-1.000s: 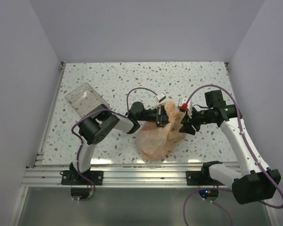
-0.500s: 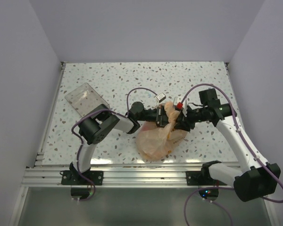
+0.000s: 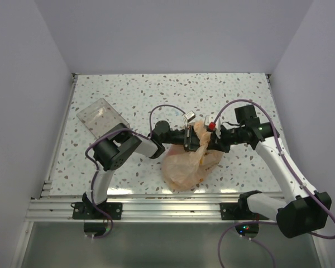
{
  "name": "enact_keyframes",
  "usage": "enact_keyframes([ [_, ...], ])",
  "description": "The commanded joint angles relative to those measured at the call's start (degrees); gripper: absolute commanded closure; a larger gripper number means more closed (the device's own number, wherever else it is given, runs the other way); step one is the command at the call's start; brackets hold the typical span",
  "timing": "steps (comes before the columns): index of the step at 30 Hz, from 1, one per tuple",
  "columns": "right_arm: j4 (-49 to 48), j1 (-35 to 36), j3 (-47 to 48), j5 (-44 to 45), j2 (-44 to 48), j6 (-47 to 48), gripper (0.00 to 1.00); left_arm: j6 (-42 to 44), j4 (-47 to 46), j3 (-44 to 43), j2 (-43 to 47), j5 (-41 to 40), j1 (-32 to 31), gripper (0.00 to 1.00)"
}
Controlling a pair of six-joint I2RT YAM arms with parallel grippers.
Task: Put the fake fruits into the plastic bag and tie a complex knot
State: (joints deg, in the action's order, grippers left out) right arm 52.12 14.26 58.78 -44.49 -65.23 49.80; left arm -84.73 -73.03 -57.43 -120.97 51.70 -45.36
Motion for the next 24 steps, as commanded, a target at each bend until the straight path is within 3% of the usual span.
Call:
enact_keyframes([
  [1,3.1,0.5,1.2,-0.5,-0.3,2.3,1.00,0.4,-28.5,-0.3,1.3,-0.5,0.9,0.80],
  [7,4.8,0.5,2.3,0.2,-0.7,4.0,1.00,3.8,-26.4,1.7,4.2,2.6,3.4,0.68],
  [8,5.4,0.5,2.3,0.4,-0.9,4.3,1.00,4.4,-25.5,2.4,4.9,3.2,3.9,0.60],
  [12,6.9,0.5,2.9,0.3,-1.4,5.9,1.00,9.6,-20.5,4.6,9.8,6.6,7.0,0.50],
  [21,8.8,0.5,4.1,0.5,-2.0,7.2,1.00,26.4,-3.4,4.0,18.2,14.7,12.9,0.41],
  [23,9.0,0.5,4.3,0.4,-2.0,7.2,1.00,27.9,-0.4,2.5,18.6,14.0,12.9,0.26],
  [24,9.0,0.6,4.4,0.2,-2.0,7.3,1.00,28.2,-0.1,2.1,18.3,12.9,12.8,0.25],
])
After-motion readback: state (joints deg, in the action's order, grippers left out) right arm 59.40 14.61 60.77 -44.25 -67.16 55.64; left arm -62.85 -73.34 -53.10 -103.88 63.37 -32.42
